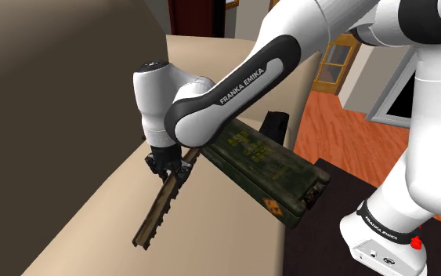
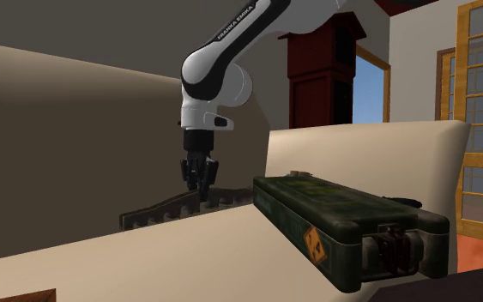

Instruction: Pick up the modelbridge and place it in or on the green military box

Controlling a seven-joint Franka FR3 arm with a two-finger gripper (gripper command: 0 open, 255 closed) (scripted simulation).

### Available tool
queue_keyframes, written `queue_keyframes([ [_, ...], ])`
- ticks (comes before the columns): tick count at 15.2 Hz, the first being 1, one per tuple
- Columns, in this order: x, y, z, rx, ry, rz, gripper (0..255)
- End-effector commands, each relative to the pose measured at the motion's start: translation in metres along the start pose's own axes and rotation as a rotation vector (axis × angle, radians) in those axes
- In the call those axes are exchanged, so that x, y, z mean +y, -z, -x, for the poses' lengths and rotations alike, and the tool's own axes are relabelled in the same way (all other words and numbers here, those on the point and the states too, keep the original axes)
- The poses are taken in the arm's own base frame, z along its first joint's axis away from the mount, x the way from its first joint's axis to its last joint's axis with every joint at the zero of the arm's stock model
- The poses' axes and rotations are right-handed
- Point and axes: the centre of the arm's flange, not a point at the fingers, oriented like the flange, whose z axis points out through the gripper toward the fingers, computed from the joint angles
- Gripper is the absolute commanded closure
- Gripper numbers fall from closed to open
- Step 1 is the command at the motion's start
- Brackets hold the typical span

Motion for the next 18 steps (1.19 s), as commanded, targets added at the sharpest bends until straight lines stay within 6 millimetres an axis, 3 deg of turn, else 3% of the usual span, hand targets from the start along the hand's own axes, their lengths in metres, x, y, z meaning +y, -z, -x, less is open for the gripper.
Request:
queue_keyframes([
  [1, 0.0, 0.01, 0.001, 0.0, 0.0, 0.0, 255],
  [18, 0.003, 0.1, 0.005, 0.0, 0.0, 0.0, 255],
])
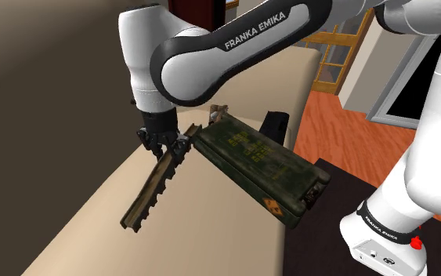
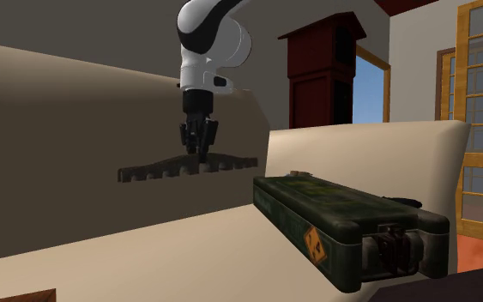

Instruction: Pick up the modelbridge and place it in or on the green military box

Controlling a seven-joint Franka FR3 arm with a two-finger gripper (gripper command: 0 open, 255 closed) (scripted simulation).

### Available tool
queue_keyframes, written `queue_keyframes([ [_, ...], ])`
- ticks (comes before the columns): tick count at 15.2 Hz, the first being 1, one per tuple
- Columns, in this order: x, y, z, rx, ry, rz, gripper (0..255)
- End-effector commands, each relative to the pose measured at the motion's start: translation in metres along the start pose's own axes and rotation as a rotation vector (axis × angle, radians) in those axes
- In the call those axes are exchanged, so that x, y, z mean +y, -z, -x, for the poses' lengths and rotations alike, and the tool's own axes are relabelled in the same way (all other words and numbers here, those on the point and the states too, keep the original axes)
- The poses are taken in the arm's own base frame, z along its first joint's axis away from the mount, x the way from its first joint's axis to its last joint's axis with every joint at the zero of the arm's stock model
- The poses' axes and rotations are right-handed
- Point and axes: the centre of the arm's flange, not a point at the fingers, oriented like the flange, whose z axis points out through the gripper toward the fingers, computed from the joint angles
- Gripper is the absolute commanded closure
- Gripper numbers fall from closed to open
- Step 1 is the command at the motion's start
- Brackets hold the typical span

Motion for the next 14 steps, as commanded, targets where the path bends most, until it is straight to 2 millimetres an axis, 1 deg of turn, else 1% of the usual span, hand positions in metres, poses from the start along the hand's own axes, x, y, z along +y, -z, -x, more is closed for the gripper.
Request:
queue_keyframes([
  [1, 0.0, 0.011, 0.0, 0.0, 0.0, 0.0, 255],
  [9, 0.001, 0.051, 0.002, 0.0, 0.0, 0.0, 255],
  [14, 0.049, 0.056, -0.043, 0.0, 0.0, 0.0, 255],
])
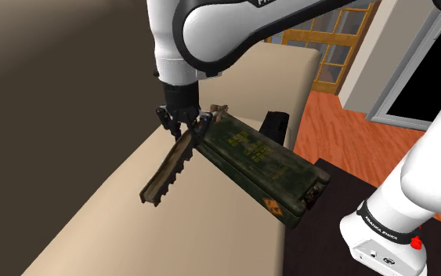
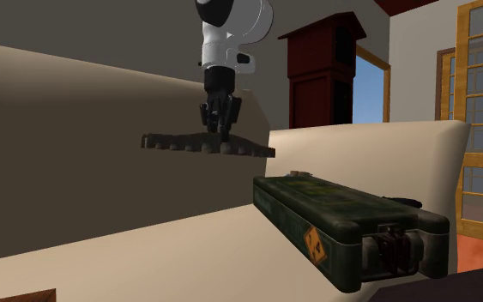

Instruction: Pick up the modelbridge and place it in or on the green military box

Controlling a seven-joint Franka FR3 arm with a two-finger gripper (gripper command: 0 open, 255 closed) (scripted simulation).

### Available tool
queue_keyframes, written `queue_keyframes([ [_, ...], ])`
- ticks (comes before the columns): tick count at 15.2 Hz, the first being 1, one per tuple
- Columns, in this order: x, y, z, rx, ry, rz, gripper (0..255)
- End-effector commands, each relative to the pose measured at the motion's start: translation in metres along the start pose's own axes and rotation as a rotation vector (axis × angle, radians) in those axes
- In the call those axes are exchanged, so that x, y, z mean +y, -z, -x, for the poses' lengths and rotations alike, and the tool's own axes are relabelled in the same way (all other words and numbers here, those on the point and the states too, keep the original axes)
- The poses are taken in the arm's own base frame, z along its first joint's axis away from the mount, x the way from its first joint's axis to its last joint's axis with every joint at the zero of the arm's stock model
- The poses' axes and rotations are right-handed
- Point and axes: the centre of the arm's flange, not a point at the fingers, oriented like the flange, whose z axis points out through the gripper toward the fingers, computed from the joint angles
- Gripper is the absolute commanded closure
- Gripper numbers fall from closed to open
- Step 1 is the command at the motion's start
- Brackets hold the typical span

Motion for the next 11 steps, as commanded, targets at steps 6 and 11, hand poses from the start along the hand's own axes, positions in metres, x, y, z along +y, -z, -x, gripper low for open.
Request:
queue_keyframes([
  [6, 0.064, 0.009, -0.063, -0.001, 0.001, -0.001, 255],
  [11, 0.113, 0.014, -0.108, -0.001, 0.001, -0.001, 255],
])
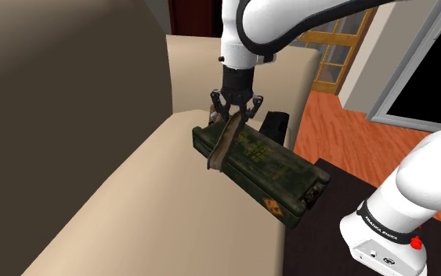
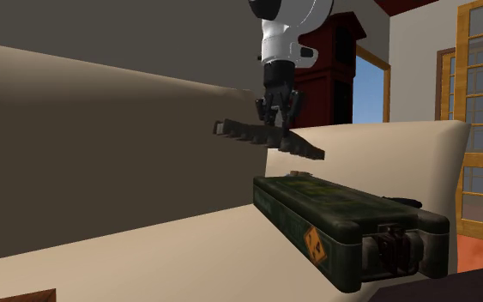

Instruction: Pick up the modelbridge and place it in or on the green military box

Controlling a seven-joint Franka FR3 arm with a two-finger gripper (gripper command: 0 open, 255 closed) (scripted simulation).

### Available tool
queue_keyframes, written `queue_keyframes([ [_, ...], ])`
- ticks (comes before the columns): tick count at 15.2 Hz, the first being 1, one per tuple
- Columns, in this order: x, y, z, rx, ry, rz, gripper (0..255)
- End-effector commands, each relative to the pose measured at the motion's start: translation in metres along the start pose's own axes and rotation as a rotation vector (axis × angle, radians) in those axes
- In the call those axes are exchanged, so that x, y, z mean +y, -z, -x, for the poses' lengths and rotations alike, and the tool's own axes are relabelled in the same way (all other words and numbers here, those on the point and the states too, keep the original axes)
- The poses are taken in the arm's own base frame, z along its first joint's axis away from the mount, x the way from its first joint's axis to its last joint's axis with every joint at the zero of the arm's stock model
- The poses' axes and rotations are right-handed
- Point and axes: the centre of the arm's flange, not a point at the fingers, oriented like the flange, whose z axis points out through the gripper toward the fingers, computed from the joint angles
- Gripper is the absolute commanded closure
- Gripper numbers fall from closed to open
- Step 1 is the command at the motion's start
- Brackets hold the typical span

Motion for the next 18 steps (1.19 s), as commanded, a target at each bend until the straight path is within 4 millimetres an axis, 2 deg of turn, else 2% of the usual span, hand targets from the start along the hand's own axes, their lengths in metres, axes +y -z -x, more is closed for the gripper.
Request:
queue_keyframes([
  [1, 0.019, 0.001, -0.014, -0.001, 0.003, -0.001, 255],
  [6, 0.066, 0.005, -0.058, -0.001, 0.003, -0.001, 255],
  [18, 0.065, -0.058, -0.061, -0.001, 0.003, -0.001, 255],
])
